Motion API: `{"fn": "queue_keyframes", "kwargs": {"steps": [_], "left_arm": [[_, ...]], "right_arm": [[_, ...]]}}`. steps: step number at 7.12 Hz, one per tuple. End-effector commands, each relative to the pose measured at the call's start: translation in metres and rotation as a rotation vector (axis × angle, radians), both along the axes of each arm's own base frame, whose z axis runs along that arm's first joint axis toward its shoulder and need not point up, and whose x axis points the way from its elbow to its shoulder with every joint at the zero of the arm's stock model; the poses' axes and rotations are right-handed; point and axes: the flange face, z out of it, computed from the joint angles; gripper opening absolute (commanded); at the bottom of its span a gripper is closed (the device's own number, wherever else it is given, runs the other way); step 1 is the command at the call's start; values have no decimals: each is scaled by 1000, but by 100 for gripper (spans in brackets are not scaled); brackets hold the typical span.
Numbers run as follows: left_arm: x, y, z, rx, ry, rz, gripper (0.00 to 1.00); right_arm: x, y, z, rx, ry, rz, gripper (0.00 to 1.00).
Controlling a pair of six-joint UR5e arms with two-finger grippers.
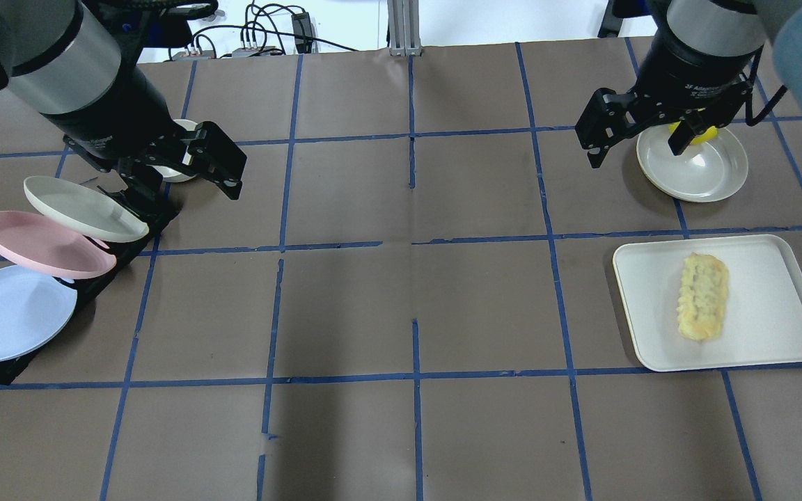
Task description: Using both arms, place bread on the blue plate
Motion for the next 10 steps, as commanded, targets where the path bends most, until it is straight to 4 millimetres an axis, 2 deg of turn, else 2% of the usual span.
{"fn": "queue_keyframes", "kwargs": {"steps": [1, 2, 3, 4, 5, 6, 7, 8, 9, 10], "left_arm": [[19, -4, -7, 5, -5, -60, 100], [55, -13, -7, 1, -1, -60, 100], [82, -18, -9, 7, -1, -66, 100], [99, -19, -14, 13, -1, -85, 100], [113, -19, -23, 31, 2, -62, 100], [133, -19, -35, 53, 11, -28, 100], [150, -19, -40, 60, 15, -37, 100], [170, -18, -41, 57, 14, -64, 100], [201, -17, -47, 61, 20, -98, 100], [255, -16, -65, 82, 43, -142, 100]], "right_arm": [[-7, -3, -9, 18, 0, 25, 100], [-15, -6, -13, 7, 6, 100, 100], [-45, -11, -16, 5, 4, 43, 100], [-95, -13, -34, 12, 0, -49, 100], [-129, -9, -63, 15, -4, -89, 99], [-149, -2, -101, 12, -1, -143, 99], [-156, 8, -137, 17, -1, -199, 99], [-152, 19, -171, 20, -1, -297, 100], [-150, 26, -199, 20, -1, -327, 100], [-164, 32, -220, 47, -5, -362, 100]]}}
